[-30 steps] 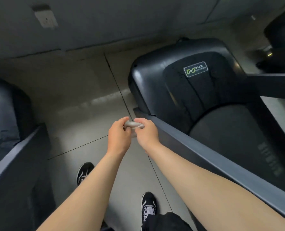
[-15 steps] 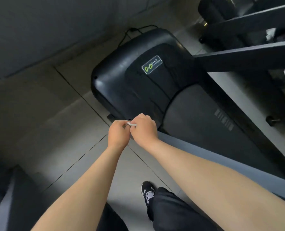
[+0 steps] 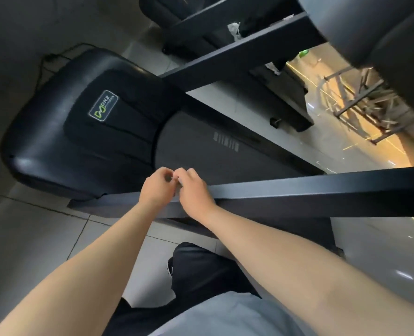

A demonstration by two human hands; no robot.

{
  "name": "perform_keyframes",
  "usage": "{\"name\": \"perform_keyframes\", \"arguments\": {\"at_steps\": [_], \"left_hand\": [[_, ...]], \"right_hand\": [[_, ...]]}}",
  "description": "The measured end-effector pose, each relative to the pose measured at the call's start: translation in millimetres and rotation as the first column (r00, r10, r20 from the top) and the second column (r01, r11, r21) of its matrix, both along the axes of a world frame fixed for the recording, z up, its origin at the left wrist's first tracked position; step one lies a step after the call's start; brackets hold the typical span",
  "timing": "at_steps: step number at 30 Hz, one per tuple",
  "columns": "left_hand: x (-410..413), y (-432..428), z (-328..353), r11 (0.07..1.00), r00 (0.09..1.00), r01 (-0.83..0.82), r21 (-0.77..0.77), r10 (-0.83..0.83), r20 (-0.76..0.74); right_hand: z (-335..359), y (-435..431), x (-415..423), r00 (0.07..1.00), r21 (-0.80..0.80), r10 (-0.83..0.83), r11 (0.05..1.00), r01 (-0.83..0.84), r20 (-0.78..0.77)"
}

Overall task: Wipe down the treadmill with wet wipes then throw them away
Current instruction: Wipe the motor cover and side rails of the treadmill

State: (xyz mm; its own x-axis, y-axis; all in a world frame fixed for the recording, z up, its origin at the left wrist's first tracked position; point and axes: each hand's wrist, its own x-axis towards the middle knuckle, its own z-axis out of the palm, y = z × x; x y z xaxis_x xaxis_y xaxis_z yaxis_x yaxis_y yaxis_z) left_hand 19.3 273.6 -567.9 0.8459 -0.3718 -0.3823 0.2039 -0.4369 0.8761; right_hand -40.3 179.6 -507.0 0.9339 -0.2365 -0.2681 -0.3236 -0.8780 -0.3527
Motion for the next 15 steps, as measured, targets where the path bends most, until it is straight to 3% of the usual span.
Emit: {"name": "perform_keyframes", "arguments": {"at_steps": [6, 11, 15], "left_hand": [[-25, -74, 39, 0.961, 0.976, 0.21, -0.181, -0.194, 0.101], [-47, -126, 94, 0.893, 0.948, 0.307, -0.329, -0.256, 0.189], [-67, -153, 137, 0.807, 0.897, 0.436, -0.398, -0.354, 0.265]], "right_hand": [[43, -68, -34, 0.982, -0.236, -0.156, 0.955, 0.178, 0.107], [85, -98, -61, 0.946, -0.348, -0.159, 0.902, 0.256, 0.283], [117, -125, -94, 0.879, -0.491, -0.147, 0.782, 0.384, 0.453]]}}
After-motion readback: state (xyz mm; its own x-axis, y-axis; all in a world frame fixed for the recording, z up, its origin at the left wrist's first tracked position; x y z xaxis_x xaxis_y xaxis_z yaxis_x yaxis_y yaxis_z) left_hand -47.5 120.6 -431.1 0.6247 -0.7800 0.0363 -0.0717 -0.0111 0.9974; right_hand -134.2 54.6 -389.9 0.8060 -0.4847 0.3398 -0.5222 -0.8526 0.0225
